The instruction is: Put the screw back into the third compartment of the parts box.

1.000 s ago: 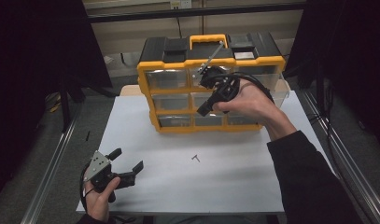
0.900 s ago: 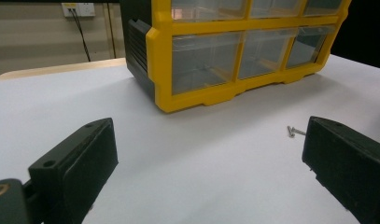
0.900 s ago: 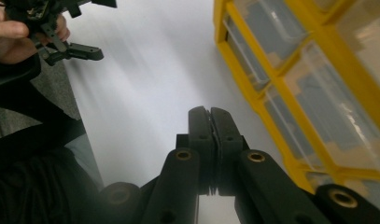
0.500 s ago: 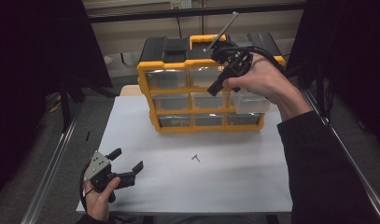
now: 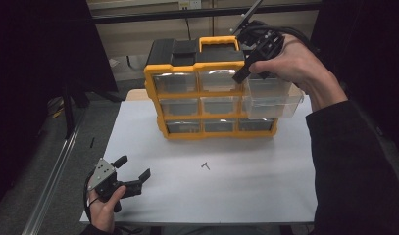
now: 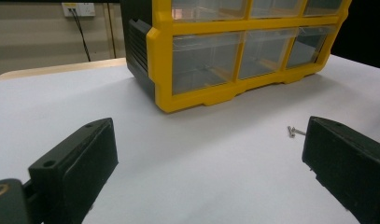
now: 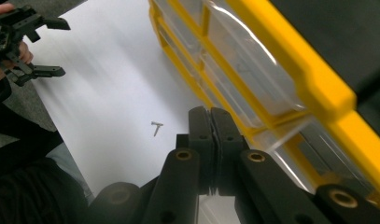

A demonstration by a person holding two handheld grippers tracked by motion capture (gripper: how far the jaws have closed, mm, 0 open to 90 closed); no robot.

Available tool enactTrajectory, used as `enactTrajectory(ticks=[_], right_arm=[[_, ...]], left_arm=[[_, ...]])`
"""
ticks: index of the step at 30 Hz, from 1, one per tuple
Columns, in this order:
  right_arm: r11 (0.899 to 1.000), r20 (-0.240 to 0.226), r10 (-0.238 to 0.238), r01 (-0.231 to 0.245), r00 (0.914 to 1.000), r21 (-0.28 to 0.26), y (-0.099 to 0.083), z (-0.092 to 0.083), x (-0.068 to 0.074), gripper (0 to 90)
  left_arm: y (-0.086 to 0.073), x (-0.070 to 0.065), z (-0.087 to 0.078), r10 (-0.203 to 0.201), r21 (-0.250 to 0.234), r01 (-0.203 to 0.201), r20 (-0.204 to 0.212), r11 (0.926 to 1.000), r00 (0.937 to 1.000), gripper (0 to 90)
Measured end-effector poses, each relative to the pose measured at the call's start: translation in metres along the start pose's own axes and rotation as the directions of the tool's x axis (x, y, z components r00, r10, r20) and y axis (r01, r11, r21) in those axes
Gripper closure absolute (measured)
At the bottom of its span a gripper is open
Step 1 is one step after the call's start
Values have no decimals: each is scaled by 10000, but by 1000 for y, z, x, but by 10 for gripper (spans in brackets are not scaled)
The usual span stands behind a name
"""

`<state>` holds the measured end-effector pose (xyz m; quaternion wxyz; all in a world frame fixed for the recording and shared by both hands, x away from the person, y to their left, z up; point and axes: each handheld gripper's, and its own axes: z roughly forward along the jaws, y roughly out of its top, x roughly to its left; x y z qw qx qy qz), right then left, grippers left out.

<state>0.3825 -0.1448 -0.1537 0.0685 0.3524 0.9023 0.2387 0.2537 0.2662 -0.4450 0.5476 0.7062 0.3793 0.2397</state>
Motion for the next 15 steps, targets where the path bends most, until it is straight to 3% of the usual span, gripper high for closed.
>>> enactTrajectory(ticks=[15], right_arm=[[9973,452,389,-416,9982,606,-20,-13,-19,883]], left_arm=[[0,0,0,38,-18,-38,18,10000,10000,32]])
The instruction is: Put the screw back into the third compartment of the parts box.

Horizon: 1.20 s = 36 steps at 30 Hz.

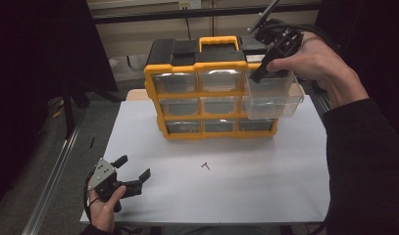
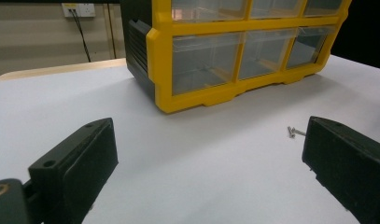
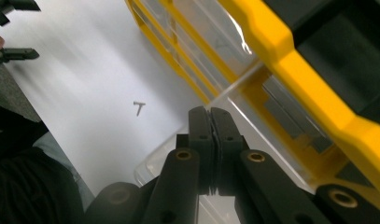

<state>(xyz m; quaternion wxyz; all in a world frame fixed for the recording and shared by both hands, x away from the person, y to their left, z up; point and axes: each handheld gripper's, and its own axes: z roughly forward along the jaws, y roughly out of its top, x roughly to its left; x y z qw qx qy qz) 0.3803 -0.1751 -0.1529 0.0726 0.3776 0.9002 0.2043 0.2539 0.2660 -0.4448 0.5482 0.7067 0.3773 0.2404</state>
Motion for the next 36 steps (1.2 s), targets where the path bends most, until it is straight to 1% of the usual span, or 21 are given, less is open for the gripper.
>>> enactTrajectory(ticks=[2,3,4,5,7,13,15,16,17,19,20,21,22,25,27,28,32,33,34,35,36], right_arm=[[9999,71,12,-13,10000,170,-3,2,-2,883],[9999,71,12,-13,10000,170,-3,2,-2,883],[9994,47,104,-105,9999,342,-4,4,-3,883],[9993,87,147,-150,9999,344,-5,5,-3,883],[9986,36,77,-79,10000,523,-6,8,-5,883],[9963,-1,144,-143,9999,847,-8,17,-6,882],[9942,-21,45,-42,10000,1079,-10,22,-7,883],[9936,-114,93,-80,9999,1125,-10,23,-7,883],[9935,-83,195,-185,9998,1124,-10,25,-6,883],[9921,-92,141,-128,9999,1246,-10,28,-8,882],[9913,-99,208,-193,9997,1305,-10,29,-8,882],[9894,-4,296,-293,9996,1422,-10,31,-8,882],[9892,-102,265,-247,9996,1445,-11,33,-9,882],[9876,-111,241,-220,9996,1553,-11,36,-11,882],[9832,-107,259,-235,9996,1810,-12,42,-14,882],[9819,-85,382,-359,9992,1859,-12,44,-14,882],[9792,-75,423,-400,9991,1989,-13,50,-15,882],[9767,-19,471,-457,9989,2095,-12,51,-15,882],[9764,-71,526,-499,9986,2103,-12,53,-15,882],[9762,-58,412,-390,9991,2134,-13,55,-17,882],[9761,-50,449,-428,9990,2130,-13,56,-18,882]], left_arm=[[0,0,0,-38,-16,38,0,10000,10000,32],[0,0,0,-38,-16,38,0,10000,10000,32],[0,0,0,-34,4,34,-7,10000,10000,32],[0,0,0,-29,13,29,-5,10000,10000,32],[0,0,0,-42,7,42,-1,10000,10000,32],[0,0,0,-51,-20,51,63,10000,10000,32],[0,0,0,-50,-14,50,38,10000,10000,32],[0,0,0,-52,-19,52,-6,10000,10000,32],[0,0,0,-54,-23,54,-4,10000,10000,32],[0,0,0,-44,-17,44,-13,10000,10000,32],[0,0,0,-47,-23,47,-13,10000,10000,32],[0,0,0,-47,-23,47,-13,10000,10000,32],[0,0,0,-65,-35,65,-21,10000,10000,32],[0,0,0,-43,-19,43,-14,10000,10000,32],[0,0,0,-44,-22,44,-5,10000,10000,32],[0,0,0,-44,-22,44,-5,10000,10000,32],[0,0,0,-43,-37,43,6,10000,10000,32],[0,0,0,-44,-30,44,5,10000,10000,32],[0,0,0,-48,-33,48,9,10000,10000,32],[0,0,0,-49,-27,49,6,10000,10000,32],[0,0,0,-46,-22,46,2,10000,10000,32]])
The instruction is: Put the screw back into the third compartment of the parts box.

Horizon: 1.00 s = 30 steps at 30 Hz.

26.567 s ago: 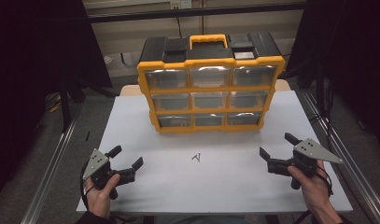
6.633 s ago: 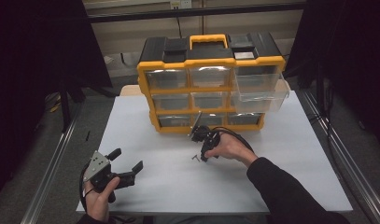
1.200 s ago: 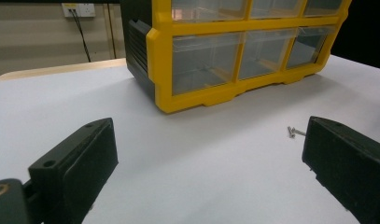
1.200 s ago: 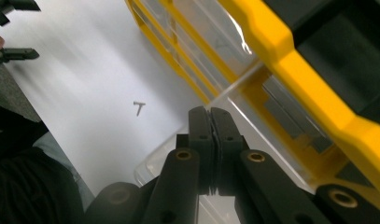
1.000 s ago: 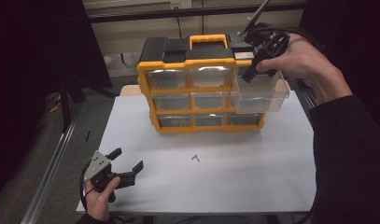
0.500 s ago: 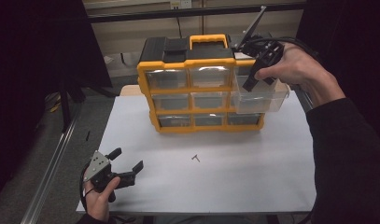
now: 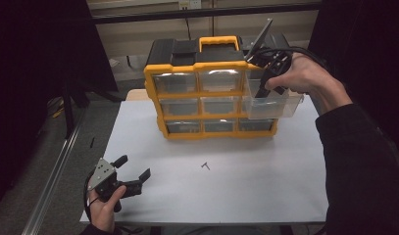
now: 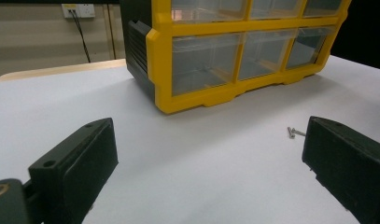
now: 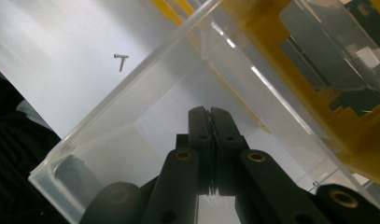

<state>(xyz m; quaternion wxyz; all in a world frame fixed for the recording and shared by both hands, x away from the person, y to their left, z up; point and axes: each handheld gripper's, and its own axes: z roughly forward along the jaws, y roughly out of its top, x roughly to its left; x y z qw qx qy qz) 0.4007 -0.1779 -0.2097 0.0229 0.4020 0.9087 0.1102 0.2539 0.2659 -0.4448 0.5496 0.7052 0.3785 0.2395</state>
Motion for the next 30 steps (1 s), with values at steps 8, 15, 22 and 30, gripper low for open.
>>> enactTrajectory(ticks=[8,15,22,30], right_arm=[[9994,-19,139,-138,9999,332,1,6,-2,880],[9990,-1,255,-255,9997,367,1,7,-3,873],[9996,34,135,-136,9999,263,0,7,-3,849],[9999,-37,147,-147,9999,22,-1,2,-2,807]], left_arm=[[0,0,0,-11,-9,11,19,10000,10000,32],[0,0,0,-7,-4,7,17,10000,10000,32],[0,0,0,-8,-9,8,20,10000,10000,32],[0,0,0,-6,-26,6,79,10000,10000,32]])
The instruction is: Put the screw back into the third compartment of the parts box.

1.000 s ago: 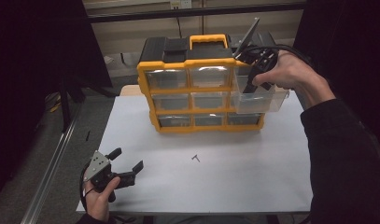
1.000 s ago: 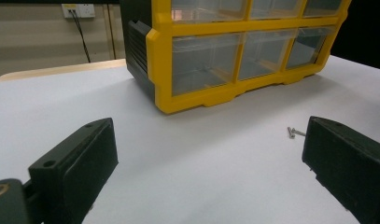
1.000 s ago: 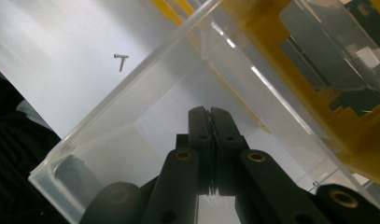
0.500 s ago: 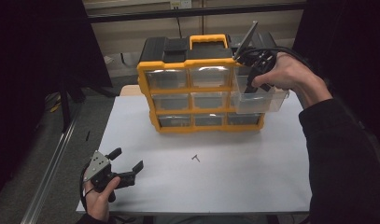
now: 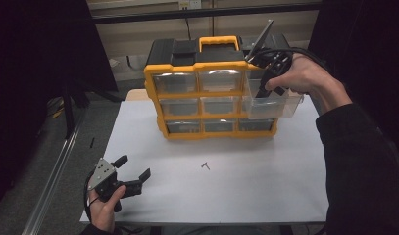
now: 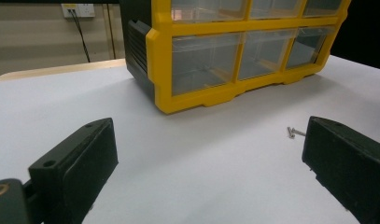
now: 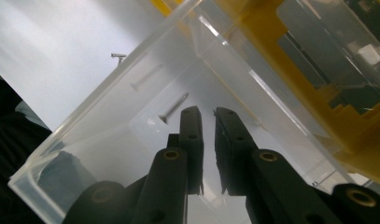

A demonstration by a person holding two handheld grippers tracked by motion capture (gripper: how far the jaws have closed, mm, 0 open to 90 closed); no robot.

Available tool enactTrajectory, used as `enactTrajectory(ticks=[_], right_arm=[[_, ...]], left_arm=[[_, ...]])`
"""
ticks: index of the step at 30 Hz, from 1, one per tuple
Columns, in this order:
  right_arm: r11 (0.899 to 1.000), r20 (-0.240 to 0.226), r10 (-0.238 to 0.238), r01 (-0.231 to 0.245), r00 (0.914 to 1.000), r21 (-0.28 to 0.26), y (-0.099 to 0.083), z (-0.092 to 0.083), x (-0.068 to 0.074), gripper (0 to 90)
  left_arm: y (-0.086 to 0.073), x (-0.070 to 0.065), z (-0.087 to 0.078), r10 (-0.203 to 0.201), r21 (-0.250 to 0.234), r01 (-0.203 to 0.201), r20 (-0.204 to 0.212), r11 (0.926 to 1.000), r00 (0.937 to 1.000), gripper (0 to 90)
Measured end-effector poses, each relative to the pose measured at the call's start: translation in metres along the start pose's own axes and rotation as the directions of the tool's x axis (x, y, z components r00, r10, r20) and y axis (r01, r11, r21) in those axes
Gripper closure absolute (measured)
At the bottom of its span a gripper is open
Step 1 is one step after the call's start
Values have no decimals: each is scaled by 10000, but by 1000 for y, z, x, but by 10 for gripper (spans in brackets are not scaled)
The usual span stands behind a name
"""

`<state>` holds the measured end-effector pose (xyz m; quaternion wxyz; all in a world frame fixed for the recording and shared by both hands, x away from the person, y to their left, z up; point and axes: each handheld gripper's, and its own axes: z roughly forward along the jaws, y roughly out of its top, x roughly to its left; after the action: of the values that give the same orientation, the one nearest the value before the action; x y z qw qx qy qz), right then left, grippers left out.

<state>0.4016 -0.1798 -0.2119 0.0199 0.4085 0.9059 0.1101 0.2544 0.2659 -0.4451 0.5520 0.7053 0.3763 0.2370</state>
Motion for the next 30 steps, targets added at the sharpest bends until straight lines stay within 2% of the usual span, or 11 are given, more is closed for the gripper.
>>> enactTrajectory(ticks=[2,4,9,11,16,19,21,22,24,30], right_arm=[[9999,14,-157,157,9999,1,-1,-2,-1,802],[9999,44,-30,31,10000,-98,-1,-5,1,788],[9995,78,-155,157,9998,-270,-3,-14,1,740],[9995,130,-62,66,9999,-324,-3,-16,2,719],[9974,199,-171,184,9997,-691,-7,-26,3,651],[9961,241,-88,108,9997,-871,-8,-28,3,644],[9939,428,-104,150,9990,-1090,-8,-34,3,650],[9905,384,-192,242,9991,-1356,-9,-38,3,621],[9905,329,-202,244,9993,-1352,-10,-40,4,598],[9805,559,-278,381,9980,-1929,-10,-50,8,441]], left_arm=[[0,0,0,-1,25,1,-64,10000,10000,32],[0,0,0,0,20,1,-52,10000,10000,32],[0,0,0,-6,24,6,-61,10000,10000,32],[0,0,0,-6,23,6,-52,10000,10000,32],[0,0,0,-18,-1,18,13,10000,10000,32],[0,0,0,-38,6,38,-43,10000,10000,32],[0,0,0,-1,11,1,-5,10000,10000,32],[0,0,0,-23,23,23,-12,10000,10000,32],[0,0,0,23,13,-23,51,10000,10000,32],[0,-1,0,-32,20,32,14,10000,10000,32]])
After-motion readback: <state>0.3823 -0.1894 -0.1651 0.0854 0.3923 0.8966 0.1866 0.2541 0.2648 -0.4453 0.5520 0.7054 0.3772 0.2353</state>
